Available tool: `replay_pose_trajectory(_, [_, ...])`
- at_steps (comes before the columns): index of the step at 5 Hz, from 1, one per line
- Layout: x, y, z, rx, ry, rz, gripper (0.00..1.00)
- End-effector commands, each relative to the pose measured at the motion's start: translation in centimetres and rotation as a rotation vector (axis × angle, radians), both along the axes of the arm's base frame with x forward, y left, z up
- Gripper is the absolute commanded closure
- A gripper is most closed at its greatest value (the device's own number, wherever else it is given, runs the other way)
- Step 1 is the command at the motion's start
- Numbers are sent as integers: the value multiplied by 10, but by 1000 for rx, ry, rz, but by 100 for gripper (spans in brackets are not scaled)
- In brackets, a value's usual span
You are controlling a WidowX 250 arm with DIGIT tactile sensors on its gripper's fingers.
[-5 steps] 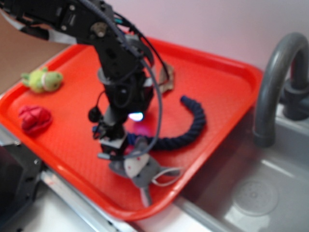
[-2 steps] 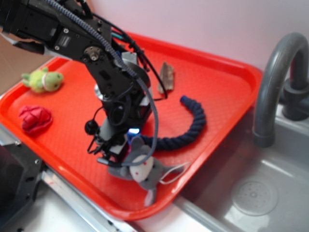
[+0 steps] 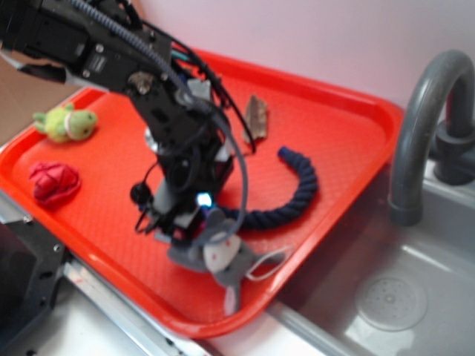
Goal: Grab the blue rope.
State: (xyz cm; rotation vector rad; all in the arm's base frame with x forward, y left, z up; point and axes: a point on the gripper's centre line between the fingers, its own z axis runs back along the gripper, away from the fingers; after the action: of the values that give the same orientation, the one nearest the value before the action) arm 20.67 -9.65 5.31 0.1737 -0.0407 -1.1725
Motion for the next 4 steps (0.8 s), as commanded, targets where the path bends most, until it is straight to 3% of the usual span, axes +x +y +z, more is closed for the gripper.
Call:
replay_pose_trajectory(1, [18,14,81,-47,-130,200,100])
replay_pose_trajectory(2, [6,37,130,-112,-78,459,100])
replay_pose_trajectory(3, [-8,75,177,-250,43,728,100])
replay_pose_trajectory(4, [-21,89,190,-304,33,977,100])
